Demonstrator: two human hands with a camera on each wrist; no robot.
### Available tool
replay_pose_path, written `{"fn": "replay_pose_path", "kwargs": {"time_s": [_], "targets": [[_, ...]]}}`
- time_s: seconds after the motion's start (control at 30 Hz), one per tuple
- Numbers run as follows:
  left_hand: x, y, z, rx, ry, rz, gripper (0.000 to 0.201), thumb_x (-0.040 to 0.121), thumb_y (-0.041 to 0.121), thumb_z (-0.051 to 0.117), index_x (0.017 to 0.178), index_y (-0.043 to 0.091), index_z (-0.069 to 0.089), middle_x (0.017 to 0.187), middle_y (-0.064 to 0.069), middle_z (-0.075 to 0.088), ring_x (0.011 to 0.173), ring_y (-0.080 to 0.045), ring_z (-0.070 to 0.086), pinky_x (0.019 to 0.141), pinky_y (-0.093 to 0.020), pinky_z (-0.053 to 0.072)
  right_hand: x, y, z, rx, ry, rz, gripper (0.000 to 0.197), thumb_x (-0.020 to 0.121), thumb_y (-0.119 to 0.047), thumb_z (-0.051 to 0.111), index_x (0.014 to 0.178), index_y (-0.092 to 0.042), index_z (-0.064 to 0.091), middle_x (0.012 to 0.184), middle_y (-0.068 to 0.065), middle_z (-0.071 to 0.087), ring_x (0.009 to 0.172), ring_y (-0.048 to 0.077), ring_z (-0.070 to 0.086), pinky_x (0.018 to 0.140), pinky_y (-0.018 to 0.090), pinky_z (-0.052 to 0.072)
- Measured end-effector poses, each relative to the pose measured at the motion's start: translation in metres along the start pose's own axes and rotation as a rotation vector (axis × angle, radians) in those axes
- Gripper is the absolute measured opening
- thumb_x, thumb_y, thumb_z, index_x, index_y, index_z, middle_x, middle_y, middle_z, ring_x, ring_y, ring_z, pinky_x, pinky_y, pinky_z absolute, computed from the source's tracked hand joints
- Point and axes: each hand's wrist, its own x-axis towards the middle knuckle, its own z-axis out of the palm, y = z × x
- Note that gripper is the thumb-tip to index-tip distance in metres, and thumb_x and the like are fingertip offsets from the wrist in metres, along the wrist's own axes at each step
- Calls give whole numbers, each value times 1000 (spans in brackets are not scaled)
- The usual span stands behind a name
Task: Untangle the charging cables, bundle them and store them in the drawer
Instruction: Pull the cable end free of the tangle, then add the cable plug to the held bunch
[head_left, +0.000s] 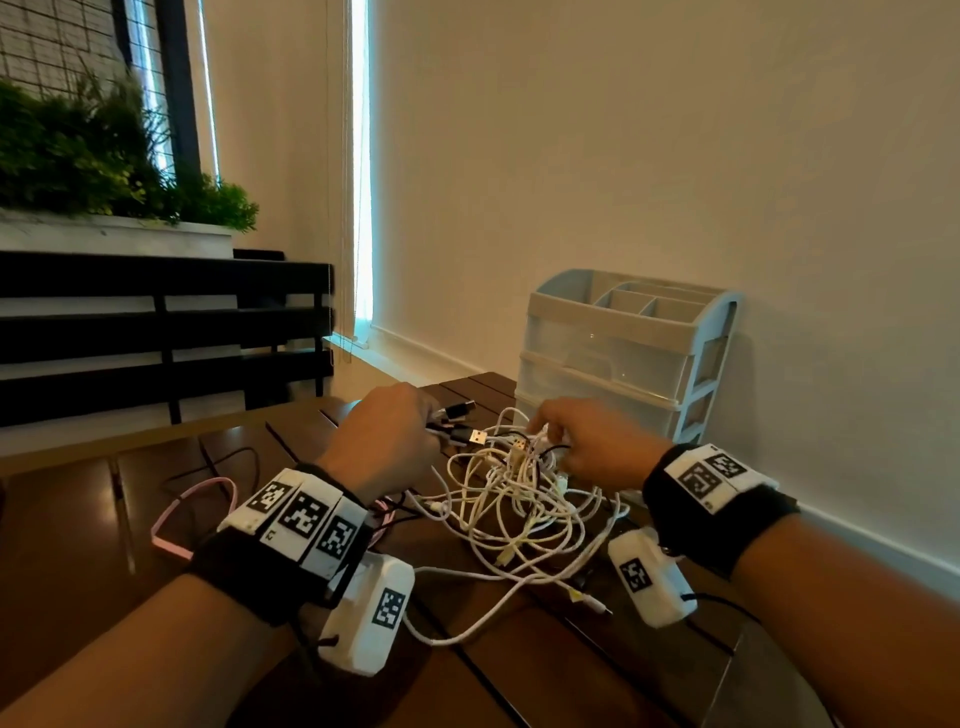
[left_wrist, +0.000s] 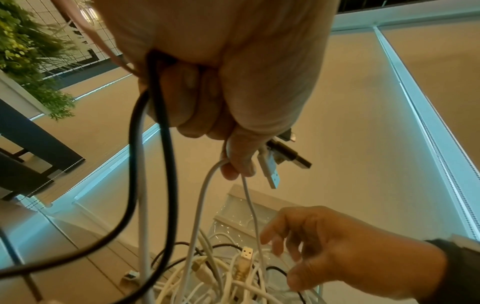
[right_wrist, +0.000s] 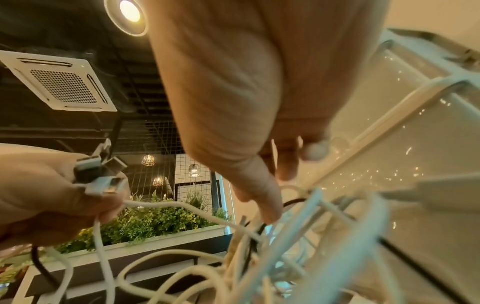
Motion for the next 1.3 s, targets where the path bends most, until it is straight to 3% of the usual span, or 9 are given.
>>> {"fn": "replay_pose_path", "kwargs": {"time_s": [0.17, 0.33, 0.5, 0.63, 0.77, 0.93, 1.07, 1.2, 1.3], "targets": [[0, 0, 2, -4, 3, -1, 10, 84, 9, 63, 79, 14, 70, 66, 0, 60, 64, -14, 55, 50, -24, 35, 3, 7, -4, -13, -11, 6, 23, 80, -24, 72, 99, -34, 65, 112, -8, 51, 106, 12, 48, 88, 28, 42], [-4, 7, 6, 22, -21, 11, 31, 86, 8, 62, 59, 22, 55, 63, 3, 54, 59, -9, 49, 48, -21, 31, 5, -4, 11, 42, -106, -6, 33, 80, -28, 73, 112, -33, 64, 118, -6, 49, 112, 13, 44, 98, 32, 40], [-12, 16, 14, 90, -43, 20, 37, 83, 5, 55, 56, 25, 41, 63, 3, 49, 62, -13, 48, 49, -25, 33, 7, -14, 23, -324, 168, -98, 13, 86, -36, 62, 95, -27, 66, 103, -3, 45, 97, 16, 42, 87, 37, 43], [-11, 15, 14, 84, -53, 13, 34, 80, 4, 54, 56, 23, 41, 62, 2, 49, 64, -17, 50, 52, -27, 35, 5, -14, 22, -115, 118, -31, 7, 93, -19, 49, 91, -17, 56, 79, -6, 45, 80, 16, 49, 69, 25, 43], [-11, 16, 19, 82, -59, 23, 14, 79, 5, 54, 70, 14, 58, 65, 0, 54, 66, -20, 54, 49, -26, 33, 7, -7, 23, 1, 104, 45, 23, 94, -20, 47, 115, -11, 45, 97, 7, 56, 86, 22, 51, 72, 29, 35], [-9, 15, 17, 51, -43, 28, 13, 85, 7, 55, 77, 17, 60, 71, 2, 57, 76, -20, 58, 61, -29, 48, 9, -6, 15, 50, 204, 85, 16, 92, -19, 51, 87, -24, 37, 71, -5, 46, 63, 13, 44, 55, 24, 30], [-8, 14, 13, 43, 0, 39, 31, 84, 9, 56, 58, 23, 46, 63, 5, 49, 63, -14, 49, 52, -24, 34, 9, -10, 17, 0, 234, 101, 10, 93, -22, 48, 91, -26, 39, 67, -9, 42, 64, 14, 43, 54, 25, 30], [-7, 13, 10, 26, 55, 46, 37, 85, 8, 54, 55, 25, 39, 64, 6, 45, 57, -8, 41, 47, -21, 26, 15, -9, 26, 158, 309, 259, 7, 95, -23, 48, 94, -16, 47, 78, -1, 55, 69, 15, 49, 58, 27, 37], [-7, 10, 12, 30, 58, 15, 36, 85, 7, 54, 56, 25, 40, 63, 6, 45, 59, -9, 42, 48, -21, 27, 14, -11, 33, 168, 171, 313, 20, 96, -29, 49, 87, -13, 58, 79, 2, 58, 70, 14, 52, 61, 28, 42]]}}
